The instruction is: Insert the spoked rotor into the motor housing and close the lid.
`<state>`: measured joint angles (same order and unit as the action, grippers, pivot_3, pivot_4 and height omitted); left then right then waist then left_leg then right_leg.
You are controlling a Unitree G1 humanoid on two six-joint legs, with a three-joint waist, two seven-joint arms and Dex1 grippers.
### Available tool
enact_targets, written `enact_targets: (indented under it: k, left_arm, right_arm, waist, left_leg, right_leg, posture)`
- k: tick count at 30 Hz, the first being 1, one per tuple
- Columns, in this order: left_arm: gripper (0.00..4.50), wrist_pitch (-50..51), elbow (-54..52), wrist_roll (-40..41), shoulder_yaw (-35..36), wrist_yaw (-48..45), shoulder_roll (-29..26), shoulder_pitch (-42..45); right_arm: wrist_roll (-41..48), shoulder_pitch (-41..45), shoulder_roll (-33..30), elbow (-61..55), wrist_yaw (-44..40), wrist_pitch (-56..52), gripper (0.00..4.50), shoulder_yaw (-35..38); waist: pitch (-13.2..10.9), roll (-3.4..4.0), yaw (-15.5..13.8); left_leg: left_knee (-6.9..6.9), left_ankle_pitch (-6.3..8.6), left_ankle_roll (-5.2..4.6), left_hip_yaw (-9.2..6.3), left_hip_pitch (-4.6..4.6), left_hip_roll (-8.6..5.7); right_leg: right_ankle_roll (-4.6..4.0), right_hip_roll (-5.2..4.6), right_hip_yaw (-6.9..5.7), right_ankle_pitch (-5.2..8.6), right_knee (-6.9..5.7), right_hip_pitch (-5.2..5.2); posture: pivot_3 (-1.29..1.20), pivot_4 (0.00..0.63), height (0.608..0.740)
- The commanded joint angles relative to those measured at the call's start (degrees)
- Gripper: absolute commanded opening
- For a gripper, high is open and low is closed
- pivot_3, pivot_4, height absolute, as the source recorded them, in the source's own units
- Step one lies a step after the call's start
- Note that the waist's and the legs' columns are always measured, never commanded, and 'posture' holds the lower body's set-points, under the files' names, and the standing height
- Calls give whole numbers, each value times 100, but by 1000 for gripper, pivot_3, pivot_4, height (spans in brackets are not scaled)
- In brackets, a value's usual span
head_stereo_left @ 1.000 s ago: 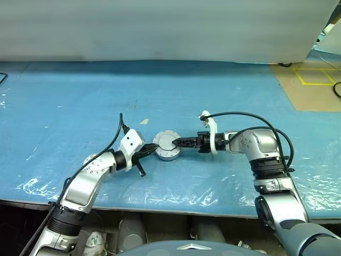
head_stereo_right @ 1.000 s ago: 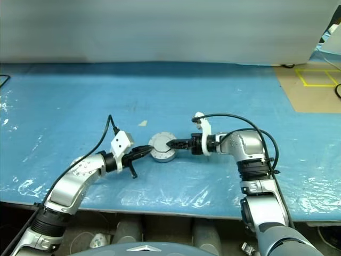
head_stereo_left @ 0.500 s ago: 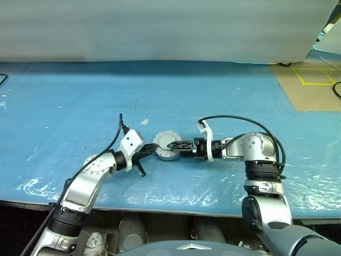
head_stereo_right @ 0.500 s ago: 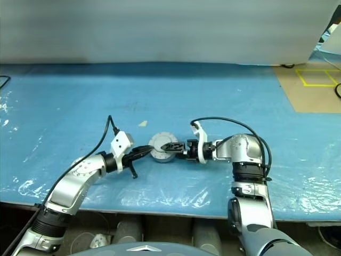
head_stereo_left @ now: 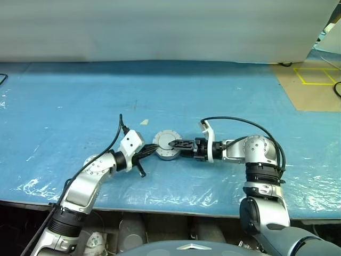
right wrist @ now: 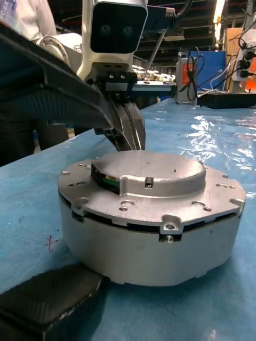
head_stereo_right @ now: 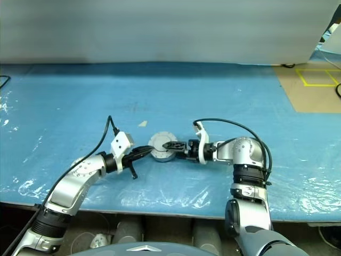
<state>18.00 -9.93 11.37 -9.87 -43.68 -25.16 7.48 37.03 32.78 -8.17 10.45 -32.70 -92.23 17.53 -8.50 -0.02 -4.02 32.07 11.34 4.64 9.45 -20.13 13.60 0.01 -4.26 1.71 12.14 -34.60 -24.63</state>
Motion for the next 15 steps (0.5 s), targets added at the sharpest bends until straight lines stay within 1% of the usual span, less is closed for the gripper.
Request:
enact_targets:
  k: [1,6,8,11,15]
  left_arm:
    - [0,205,337,-203,-362,-39,-25,-162]
    - [0,207,341,-198,-367,-32,-25,-164]
    - [0,210,339,-200,-362,-31,-24,-168]
    - [0,210,332,-205,-355,-25,-23,-175]
    - [0,193,333,-211,-340,-4,-18,-179]
  right_arm:
    - [522,31,76,-236,-180,-27,2793,3]
    - [749,28,58,-276,-148,-27,1278,-17]
    - [808,28,56,-274,-126,-27,1110,-18]
    - [809,25,56,-259,-99,-27,1092,-16]
    - [589,2,58,-272,-22,-7,1092,-77]
  waist:
    - [-2,3,0]
    - [-2,8,-9]
    - [-3,11,4]
    - [-3,13,2]
    - [-3,12,3]
  left_leg:
    - [-1,0,0,0,-1,-1]
    - [-3,0,0,1,-1,-2]
    - [-3,0,0,2,-2,-2]
    - [-12,0,0,3,-5,-1]
    - [-12,0,0,4,-4,-2]
  right_leg:
    - [0,0,0,0,0,-1]
    - [7,-2,0,4,0,-2]
    - [12,-2,2,7,2,-3]
    - [-2,-1,0,0,2,-9]
    - [-3,-1,1,0,2,-9]
  posture:
    - [0,150,740]
    - [0,150,740]
    - [0,150,740]
    - [0,150,740]
    - [0,150,740]
